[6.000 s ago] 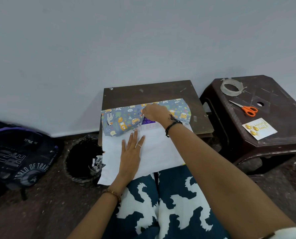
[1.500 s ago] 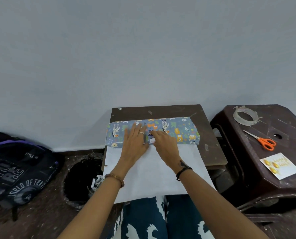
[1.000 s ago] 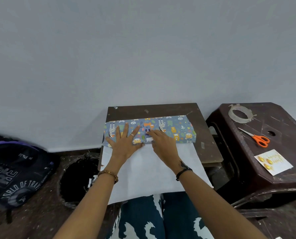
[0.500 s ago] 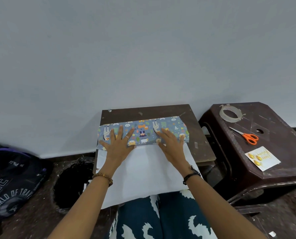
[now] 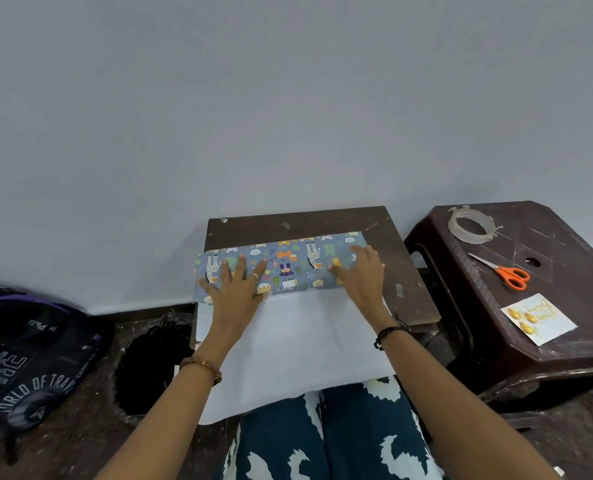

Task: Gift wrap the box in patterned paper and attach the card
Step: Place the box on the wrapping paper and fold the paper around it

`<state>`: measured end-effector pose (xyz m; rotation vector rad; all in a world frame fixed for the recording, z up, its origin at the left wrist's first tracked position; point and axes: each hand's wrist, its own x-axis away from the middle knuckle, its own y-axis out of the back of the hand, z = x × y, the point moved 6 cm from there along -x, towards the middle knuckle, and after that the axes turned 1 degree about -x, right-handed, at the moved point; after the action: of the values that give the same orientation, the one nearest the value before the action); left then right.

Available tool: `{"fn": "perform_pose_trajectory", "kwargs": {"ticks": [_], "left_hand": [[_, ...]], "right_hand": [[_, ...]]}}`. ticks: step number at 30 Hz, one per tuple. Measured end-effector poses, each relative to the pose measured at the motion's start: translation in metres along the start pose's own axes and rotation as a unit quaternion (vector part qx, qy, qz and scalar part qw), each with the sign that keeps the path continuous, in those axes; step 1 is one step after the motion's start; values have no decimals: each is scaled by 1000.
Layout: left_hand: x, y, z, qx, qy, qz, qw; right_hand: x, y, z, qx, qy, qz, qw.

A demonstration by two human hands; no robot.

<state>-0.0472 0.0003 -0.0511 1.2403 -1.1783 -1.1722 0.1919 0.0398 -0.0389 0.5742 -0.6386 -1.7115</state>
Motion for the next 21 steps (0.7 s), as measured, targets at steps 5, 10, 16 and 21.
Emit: {"fn": "perform_pose_trajectory", "kwargs": {"ticks": [5,10,16,21], "left_hand": [[-1,-1,-2,13,15,5,1000],[-1,3,-2,1,10,4,1000],[-1,4,-7,6,15,18,1000],[0,3,-12,19,19,12,1000]], "right_hand": [[-16,6,-12,-26,-113,36,993],[-29,9,-26,-85,-156,38,983],[-22,11,-27,-233,-163,10,959],[-15,6,-38,-325,-200,17,924]]}}
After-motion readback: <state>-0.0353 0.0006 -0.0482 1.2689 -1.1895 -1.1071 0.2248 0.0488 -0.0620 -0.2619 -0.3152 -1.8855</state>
